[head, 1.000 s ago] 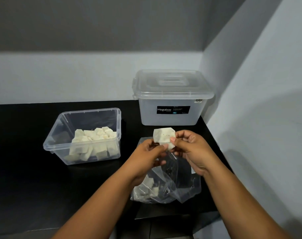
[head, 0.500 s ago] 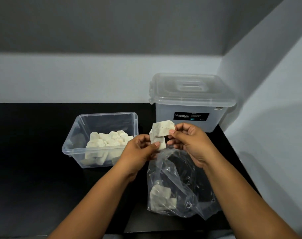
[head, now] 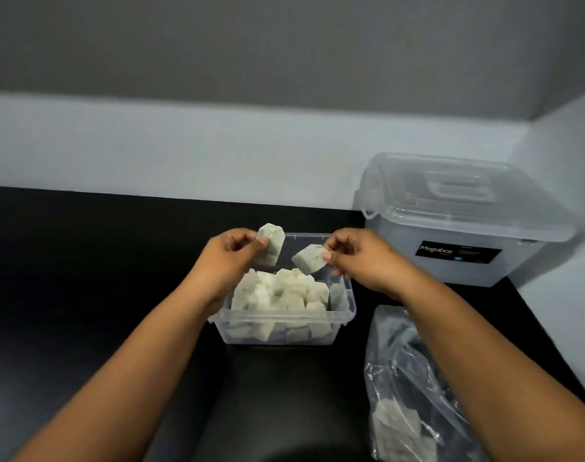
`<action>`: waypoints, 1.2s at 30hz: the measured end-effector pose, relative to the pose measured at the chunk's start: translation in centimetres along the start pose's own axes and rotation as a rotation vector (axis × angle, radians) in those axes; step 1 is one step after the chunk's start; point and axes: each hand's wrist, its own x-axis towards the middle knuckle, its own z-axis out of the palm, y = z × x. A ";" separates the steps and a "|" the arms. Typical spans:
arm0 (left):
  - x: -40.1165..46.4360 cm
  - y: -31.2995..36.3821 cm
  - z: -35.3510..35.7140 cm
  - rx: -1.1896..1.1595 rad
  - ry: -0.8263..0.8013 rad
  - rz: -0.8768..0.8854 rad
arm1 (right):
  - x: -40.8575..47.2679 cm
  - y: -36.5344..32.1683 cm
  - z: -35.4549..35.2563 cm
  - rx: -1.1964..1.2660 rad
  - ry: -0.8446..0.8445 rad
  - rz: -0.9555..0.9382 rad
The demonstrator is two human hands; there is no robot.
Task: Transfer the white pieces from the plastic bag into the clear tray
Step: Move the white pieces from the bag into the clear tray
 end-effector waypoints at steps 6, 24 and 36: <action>2.6 -0.4 -3.8 0.171 -0.060 0.000 | 3.6 -1.8 4.1 -0.528 -0.406 0.021; 6.0 -1.9 -1.0 1.127 -0.732 0.001 | 7.0 -0.3 9.0 -0.775 -0.461 0.269; 6.5 -3.4 1.9 1.255 -0.850 -0.225 | 5.7 -0.9 6.6 -0.640 -0.273 0.262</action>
